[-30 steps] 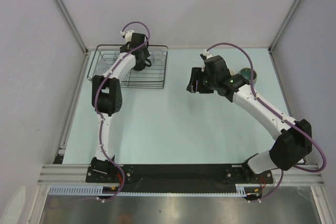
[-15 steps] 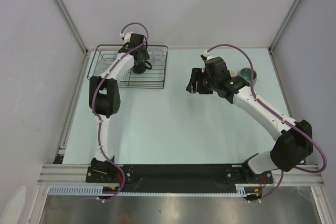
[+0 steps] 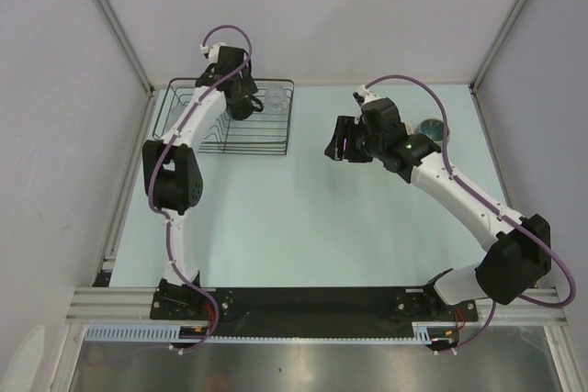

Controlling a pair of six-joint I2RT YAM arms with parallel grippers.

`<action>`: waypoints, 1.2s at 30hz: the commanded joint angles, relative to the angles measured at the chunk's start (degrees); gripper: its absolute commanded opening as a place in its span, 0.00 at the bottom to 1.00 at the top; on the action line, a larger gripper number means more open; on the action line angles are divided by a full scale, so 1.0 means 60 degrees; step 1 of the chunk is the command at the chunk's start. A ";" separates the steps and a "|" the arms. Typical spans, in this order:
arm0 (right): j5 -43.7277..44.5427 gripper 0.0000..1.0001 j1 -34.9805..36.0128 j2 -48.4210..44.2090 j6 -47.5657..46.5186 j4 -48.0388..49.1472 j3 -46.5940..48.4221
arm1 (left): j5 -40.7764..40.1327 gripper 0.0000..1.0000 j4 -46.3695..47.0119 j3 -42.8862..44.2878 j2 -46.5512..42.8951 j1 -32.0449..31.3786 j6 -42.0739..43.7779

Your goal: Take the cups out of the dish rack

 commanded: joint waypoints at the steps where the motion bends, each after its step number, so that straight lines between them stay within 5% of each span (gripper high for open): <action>1: -0.0149 0.60 0.0052 -0.0435 0.0153 0.0443 0.0129 | 0.0144 0.00 0.0367 0.0638 -0.1119 0.0067 -0.0012; 10: -0.0178 0.60 0.0037 -0.0509 0.0226 0.0618 0.0157 | 0.1915 0.01 0.0746 -0.0605 -0.2114 0.0067 -0.0669; 21: -0.0251 0.60 0.0037 -0.0392 0.0212 0.0940 0.0421 | 0.5239 0.00 0.3440 -0.4647 -0.4765 0.0755 -0.2222; 28: -0.0777 0.61 0.0023 -0.0391 0.0533 0.1467 0.0290 | 0.7555 0.00 0.7834 -0.8146 -0.6098 0.1429 -0.4654; 36: -0.1744 0.63 -0.0196 -0.0450 0.1338 0.2887 -0.0135 | 0.9239 0.00 1.1785 -0.9790 -0.6305 0.1429 -0.6790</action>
